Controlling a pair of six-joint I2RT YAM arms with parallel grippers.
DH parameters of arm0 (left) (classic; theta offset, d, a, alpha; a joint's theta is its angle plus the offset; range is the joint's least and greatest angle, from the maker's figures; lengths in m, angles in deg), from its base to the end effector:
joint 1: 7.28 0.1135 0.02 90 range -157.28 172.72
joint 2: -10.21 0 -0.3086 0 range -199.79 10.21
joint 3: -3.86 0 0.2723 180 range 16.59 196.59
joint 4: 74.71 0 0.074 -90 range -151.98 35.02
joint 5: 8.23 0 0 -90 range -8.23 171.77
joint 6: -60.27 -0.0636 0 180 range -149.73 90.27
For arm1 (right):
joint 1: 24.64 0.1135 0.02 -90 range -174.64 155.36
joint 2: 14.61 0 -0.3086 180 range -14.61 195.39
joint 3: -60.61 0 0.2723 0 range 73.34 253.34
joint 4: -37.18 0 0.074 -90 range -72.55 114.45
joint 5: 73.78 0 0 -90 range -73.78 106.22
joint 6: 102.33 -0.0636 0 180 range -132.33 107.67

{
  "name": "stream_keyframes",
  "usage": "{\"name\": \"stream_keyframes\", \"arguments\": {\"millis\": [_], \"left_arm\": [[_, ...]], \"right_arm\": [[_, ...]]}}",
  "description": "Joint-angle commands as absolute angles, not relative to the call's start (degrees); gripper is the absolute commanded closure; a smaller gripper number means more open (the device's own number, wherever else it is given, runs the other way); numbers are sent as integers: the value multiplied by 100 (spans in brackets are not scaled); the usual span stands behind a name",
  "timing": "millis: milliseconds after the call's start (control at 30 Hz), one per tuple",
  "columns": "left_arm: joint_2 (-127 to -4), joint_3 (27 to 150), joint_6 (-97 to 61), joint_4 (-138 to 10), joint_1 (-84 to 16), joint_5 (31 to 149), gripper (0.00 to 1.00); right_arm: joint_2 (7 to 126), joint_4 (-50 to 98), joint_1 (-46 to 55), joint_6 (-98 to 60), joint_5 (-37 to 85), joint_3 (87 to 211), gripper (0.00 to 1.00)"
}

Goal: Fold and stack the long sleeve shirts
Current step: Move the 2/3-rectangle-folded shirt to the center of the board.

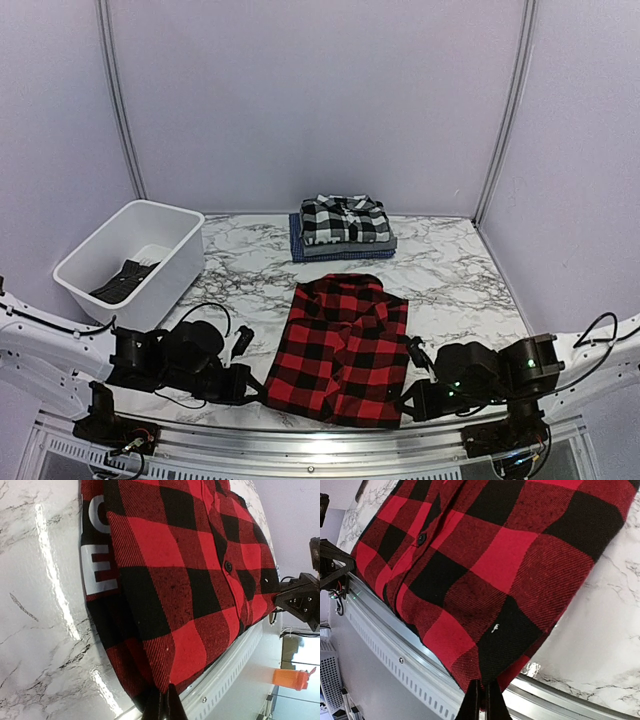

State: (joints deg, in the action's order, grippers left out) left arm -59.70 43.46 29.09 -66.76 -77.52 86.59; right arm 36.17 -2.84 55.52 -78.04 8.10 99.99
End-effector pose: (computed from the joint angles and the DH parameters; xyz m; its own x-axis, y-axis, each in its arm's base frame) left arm 0.0818 -0.2436 0.1808 -0.9298 0.0666 -0.3620 0.3180 0.6409 -0.6987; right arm 0.0391 0.1731 0.1917 -0.9303 -0.0835 -0.3572 -0.2733 0.8073 0.5230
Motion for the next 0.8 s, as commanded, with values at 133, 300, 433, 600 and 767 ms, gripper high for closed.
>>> {"name": "stream_keyframes", "arguments": {"millis": [133, 300, 433, 600, 767], "left_arm": [[-5538, 4265, 2614, -6535, -7794, 8592, 100], [-5366, 3910, 2599, -6570, -7794, 8687, 100], [-5354, 3630, 2692, -6576, -7794, 8663, 100], [-5717, 3599, 2697, -6722, -7794, 8740, 100], [-5982, 3721, 2666, -6576, -7794, 8776, 100]], "right_arm": [[3904, 138, 6003, -7825, 934, 10100, 100], [3918, 162, 6308, -8098, 838, 9861, 100], [3518, 340, 6436, -8368, 892, 9352, 100], [3815, 1410, 6477, -8341, 1204, 8959, 100], [4534, 810, 6492, -8214, 1110, 9543, 82]]}}
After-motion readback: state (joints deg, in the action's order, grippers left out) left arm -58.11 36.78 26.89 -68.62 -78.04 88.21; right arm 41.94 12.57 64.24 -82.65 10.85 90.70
